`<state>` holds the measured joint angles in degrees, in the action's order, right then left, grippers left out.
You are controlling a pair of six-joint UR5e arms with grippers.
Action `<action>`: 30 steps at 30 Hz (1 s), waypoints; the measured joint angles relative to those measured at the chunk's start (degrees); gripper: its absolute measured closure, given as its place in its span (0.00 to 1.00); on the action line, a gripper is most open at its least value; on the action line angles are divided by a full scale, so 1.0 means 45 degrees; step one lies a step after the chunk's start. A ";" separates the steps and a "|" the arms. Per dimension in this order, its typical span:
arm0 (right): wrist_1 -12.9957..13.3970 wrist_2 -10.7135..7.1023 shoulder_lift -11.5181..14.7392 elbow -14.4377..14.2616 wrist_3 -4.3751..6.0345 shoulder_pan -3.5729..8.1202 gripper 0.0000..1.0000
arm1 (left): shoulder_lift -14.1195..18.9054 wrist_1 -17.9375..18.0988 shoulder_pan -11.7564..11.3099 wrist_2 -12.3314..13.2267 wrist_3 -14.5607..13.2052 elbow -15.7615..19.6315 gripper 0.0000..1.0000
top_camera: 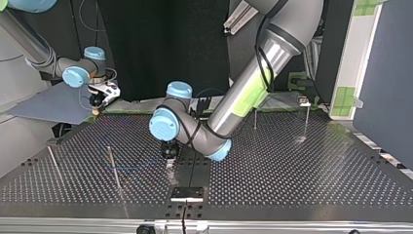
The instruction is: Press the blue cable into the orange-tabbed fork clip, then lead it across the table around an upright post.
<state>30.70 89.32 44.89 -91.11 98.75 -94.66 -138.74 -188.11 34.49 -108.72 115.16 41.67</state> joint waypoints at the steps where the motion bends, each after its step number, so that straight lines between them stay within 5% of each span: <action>1: 0.0065 0.0010 -0.0090 0.0000 -0.0002 -0.0002 1.00 | 0.0001 0.0025 0.0000 -0.0003 -0.0034 0.0075 0.08; 8: 0.0724 0.0082 -0.0885 0.0002 -0.0006 0.0056 1.00 | 0.0004 0.0130 0.0000 -0.0014 -0.0158 0.0273 0.08; 30: 0.3065 -0.0012 -0.3545 0.0020 -0.0001 0.0901 1.00 | 0.0005 0.0138 0.0011 -0.0580 -0.0551 -0.0117 0.08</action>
<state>44.49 89.27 28.94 -91.02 98.75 -90.61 -138.72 -187.48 34.54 -111.33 112.68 41.14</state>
